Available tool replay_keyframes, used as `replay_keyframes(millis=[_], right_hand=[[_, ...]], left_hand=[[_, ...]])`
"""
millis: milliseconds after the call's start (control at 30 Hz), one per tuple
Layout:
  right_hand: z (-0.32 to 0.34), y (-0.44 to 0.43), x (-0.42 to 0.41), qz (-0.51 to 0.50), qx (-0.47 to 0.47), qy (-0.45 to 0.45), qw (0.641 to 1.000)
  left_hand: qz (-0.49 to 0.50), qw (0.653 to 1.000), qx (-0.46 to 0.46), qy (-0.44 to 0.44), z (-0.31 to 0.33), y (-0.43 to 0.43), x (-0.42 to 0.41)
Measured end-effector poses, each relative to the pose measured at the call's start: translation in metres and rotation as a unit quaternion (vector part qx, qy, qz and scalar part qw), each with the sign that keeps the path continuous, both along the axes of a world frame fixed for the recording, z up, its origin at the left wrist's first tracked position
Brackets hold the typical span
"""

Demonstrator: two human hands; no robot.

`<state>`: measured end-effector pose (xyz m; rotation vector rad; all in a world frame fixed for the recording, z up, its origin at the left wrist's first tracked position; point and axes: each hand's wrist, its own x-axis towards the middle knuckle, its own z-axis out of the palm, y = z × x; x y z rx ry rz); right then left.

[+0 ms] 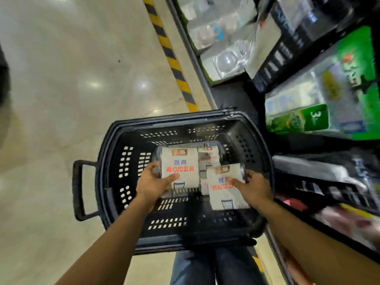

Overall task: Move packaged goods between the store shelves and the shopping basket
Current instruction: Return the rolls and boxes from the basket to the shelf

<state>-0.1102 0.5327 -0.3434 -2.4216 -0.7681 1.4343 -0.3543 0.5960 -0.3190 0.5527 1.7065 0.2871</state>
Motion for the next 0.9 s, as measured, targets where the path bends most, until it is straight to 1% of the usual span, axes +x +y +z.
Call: replay_keyframes(millis=[133, 233, 333, 400, 467, 633, 733, 900], right_hand=[[0.074, 0.011, 0.005, -0.026, 0.061, 0.011, 0.998], [0.125, 0.016, 0.008, -0.049, 0.121, 0.016, 0.991], [0.161, 0.013, 0.01, -0.061, 0.155, 0.039, 0.985], [0.183, 0.008, 0.01, -0.051, 0.166, 0.067, 0.983], [0.212, 0.003, 0.007, -0.043, 0.191, 0.073, 0.978], [0.27, -0.012, -0.004, -0.019, 0.244, 0.064, 0.968], [0.288, -0.024, -0.008, -0.032, 0.255, 0.057, 0.965], [0.304, -0.06, -0.013, -0.055, 0.284, 0.026, 0.957]], left_hand=[[-0.02, 0.997, 0.07, 0.001, 0.078, -0.002, -0.005], [-0.023, 0.994, 0.105, -0.008, 0.135, -0.011, -0.007], [0.001, 0.99, 0.138, -0.004, 0.184, -0.027, -0.009], [0.022, 0.989, 0.147, -0.003, 0.21, -0.038, -0.009], [0.027, 0.987, 0.157, -0.006, 0.233, -0.048, -0.01], [0.018, 0.982, 0.187, -0.013, 0.274, -0.068, -0.013], [0.002, 0.977, 0.213, -0.023, 0.292, -0.08, -0.012], [-0.051, 0.968, 0.242, -0.038, 0.304, -0.098, -0.02]])
